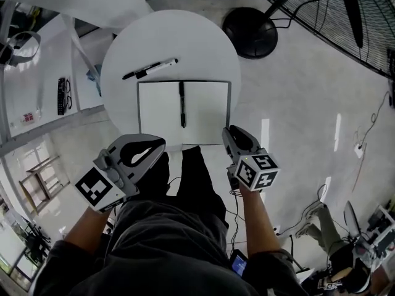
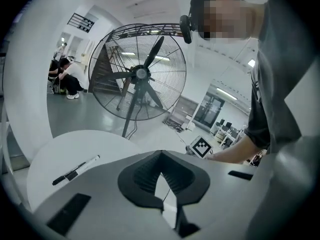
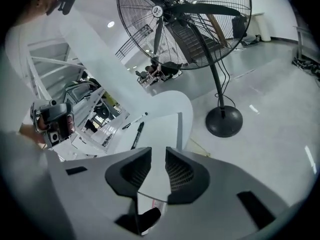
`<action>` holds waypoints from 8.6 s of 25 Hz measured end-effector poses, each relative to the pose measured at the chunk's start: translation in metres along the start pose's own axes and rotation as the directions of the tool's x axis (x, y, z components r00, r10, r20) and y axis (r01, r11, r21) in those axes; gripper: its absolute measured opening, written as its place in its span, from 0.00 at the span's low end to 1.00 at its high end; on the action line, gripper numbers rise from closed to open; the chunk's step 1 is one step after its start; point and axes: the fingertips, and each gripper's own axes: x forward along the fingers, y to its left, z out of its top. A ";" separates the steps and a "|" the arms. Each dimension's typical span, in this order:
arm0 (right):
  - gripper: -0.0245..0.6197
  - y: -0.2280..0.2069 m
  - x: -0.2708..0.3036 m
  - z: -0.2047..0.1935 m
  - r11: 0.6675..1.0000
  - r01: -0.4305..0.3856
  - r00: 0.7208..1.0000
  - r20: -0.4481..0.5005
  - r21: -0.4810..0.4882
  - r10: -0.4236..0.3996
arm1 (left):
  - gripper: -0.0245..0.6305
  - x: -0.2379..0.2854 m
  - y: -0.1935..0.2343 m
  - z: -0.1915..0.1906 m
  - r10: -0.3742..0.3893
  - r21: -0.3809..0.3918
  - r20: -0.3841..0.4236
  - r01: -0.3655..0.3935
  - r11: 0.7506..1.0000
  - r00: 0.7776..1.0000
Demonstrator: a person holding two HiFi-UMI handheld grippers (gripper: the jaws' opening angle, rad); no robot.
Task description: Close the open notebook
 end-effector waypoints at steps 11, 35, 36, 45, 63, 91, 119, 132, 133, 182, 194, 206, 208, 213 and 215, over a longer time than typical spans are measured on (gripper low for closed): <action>0.30 -0.024 0.022 -0.032 0.997 -0.023 0.997 -0.065 0.078 0.028 | 0.06 0.011 0.003 -0.019 -0.006 -0.027 -0.037 0.005 1.000 0.999; 0.14 -0.008 0.015 -0.040 0.996 -0.052 0.996 -0.064 0.068 0.057 | 0.06 -0.013 0.001 -0.037 -0.024 -0.048 -0.016 0.023 0.999 1.000; 0.13 -0.005 0.013 -0.038 0.997 -0.049 0.997 -0.059 0.065 0.053 | 0.06 -0.017 0.001 -0.036 -0.023 -0.047 -0.011 0.022 0.999 1.000; 0.10 0.029 -0.002 -0.019 0.999 -0.023 1.000 -0.021 0.029 0.023 | 0.06 -0.045 0.009 -0.031 -0.029 -0.041 0.046 0.031 0.999 0.999; 0.09 0.126 -0.003 0.006 0.994 -0.038 0.999 0.029 -0.100 0.041 | 0.06 -0.116 0.032 -0.034 -0.014 -0.032 0.142 0.019 0.999 0.990; 0.09 0.232 0.098 -0.038 0.920 -0.083 0.991 -0.126 -0.383 0.037 | 0.06 -0.203 0.094 -0.088 0.134 -0.112 0.243 -0.109 0.988 0.961; 0.16 0.230 0.180 -0.095 0.849 -0.003 0.957 -0.249 -0.529 -0.151 | 0.06 -0.245 0.125 -0.131 0.197 -0.209 0.260 -0.144 0.967 0.945; 0.25 0.231 0.189 -0.105 0.838 0.000 0.941 -0.284 -0.545 -0.184 | 0.06 -0.256 0.138 -0.135 0.202 -0.210 0.248 -0.151 0.966 0.948; 0.25 0.231 0.189 -0.105 0.842 -0.004 0.941 -0.287 -0.539 -0.179 | 0.06 -0.256 0.138 -0.134 0.199 -0.207 0.248 -0.149 0.967 0.948; 0.07 0.345 0.035 0.134 0.829 -0.121 0.962 0.142 -0.545 0.233 | 0.06 -0.242 0.094 0.068 0.123 0.075 0.371 -0.162 0.984 0.920; 0.07 0.357 -0.005 0.162 0.823 -0.113 0.939 0.211 -0.556 0.272 | 0.06 -0.252 0.083 0.122 0.083 0.157 0.477 -0.178 0.971 0.875; 0.07 0.377 -0.042 0.186 0.806 -0.098 0.910 0.276 -0.584 0.310 | 0.06 -0.254 0.061 0.146 0.038 0.211 0.498 -0.164 0.964 0.867; 0.07 0.380 -0.046 0.185 0.800 -0.104 0.907 0.274 -0.591 0.320 | 0.06 -0.254 0.058 0.147 0.034 0.214 0.500 -0.161 0.963 0.865; 0.07 0.383 -0.056 0.183 0.790 -0.114 0.900 0.275 -0.602 0.339 | 0.06 -0.250 0.048 0.145 0.030 0.211 0.505 -0.157 0.965 0.863; 0.07 0.382 -0.060 0.182 0.791 -0.115 0.899 0.276 -0.601 0.340 | 0.06 -0.249 0.043 0.144 0.028 0.209 0.505 -0.154 0.966 0.863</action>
